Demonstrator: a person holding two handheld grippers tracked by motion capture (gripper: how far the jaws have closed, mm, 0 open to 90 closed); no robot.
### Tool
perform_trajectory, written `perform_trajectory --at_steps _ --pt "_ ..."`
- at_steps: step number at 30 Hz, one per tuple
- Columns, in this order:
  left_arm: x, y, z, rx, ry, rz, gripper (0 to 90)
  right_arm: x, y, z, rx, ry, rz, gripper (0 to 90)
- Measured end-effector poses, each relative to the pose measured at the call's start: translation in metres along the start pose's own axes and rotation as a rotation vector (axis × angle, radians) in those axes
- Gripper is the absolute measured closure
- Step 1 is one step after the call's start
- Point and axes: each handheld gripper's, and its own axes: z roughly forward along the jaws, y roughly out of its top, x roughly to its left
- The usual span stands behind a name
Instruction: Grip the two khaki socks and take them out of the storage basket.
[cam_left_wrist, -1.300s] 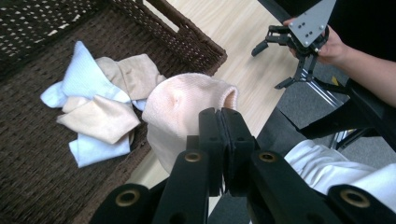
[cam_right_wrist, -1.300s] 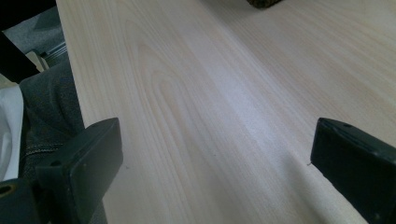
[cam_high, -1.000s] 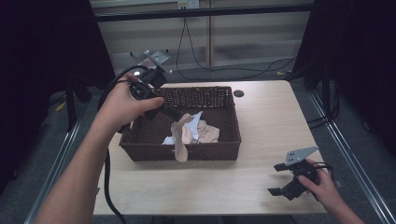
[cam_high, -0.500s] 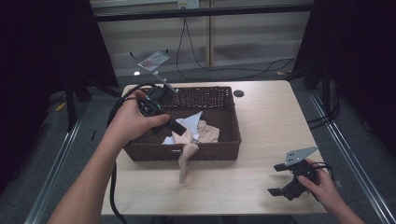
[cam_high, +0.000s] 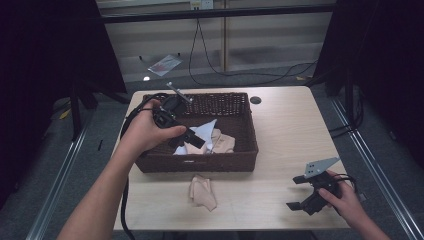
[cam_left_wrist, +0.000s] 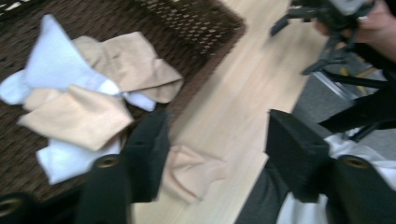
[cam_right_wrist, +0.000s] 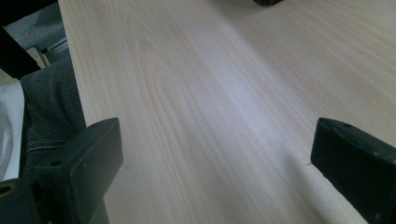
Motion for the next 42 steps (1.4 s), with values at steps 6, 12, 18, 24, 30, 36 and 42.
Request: perform_trajectory --at_steps 6,12,18,24,30,36,42 --pt "0.025 0.001 0.018 0.006 0.072 -0.042 23.0 0.000 0.000 -0.001 -0.002 -0.003 0.001 2.3" --pt "0.044 0.000 0.032 0.006 0.097 -0.080 19.0 0.000 0.000 0.000 0.001 -0.001 -0.002 2.3" --pt "0.060 0.001 0.047 0.030 0.113 -0.121 18.5 0.000 0.000 0.001 0.001 0.002 0.000 2.3" --pt "0.078 -0.002 0.063 0.063 0.125 -0.176 17.7 0.000 0.000 0.001 0.001 0.003 -0.002 2.3" --pt "0.094 -0.004 0.082 0.092 0.126 -0.225 17.6 0.000 0.000 0.001 0.007 0.004 -0.002 2.3" --pt "0.102 -0.004 0.094 0.101 0.118 -0.241 17.6 0.000 0.000 0.001 0.003 0.006 -0.002 2.3" --pt "0.106 -0.003 0.107 0.109 0.121 -0.254 17.2 0.000 0.000 0.001 0.008 0.006 0.001 2.3"
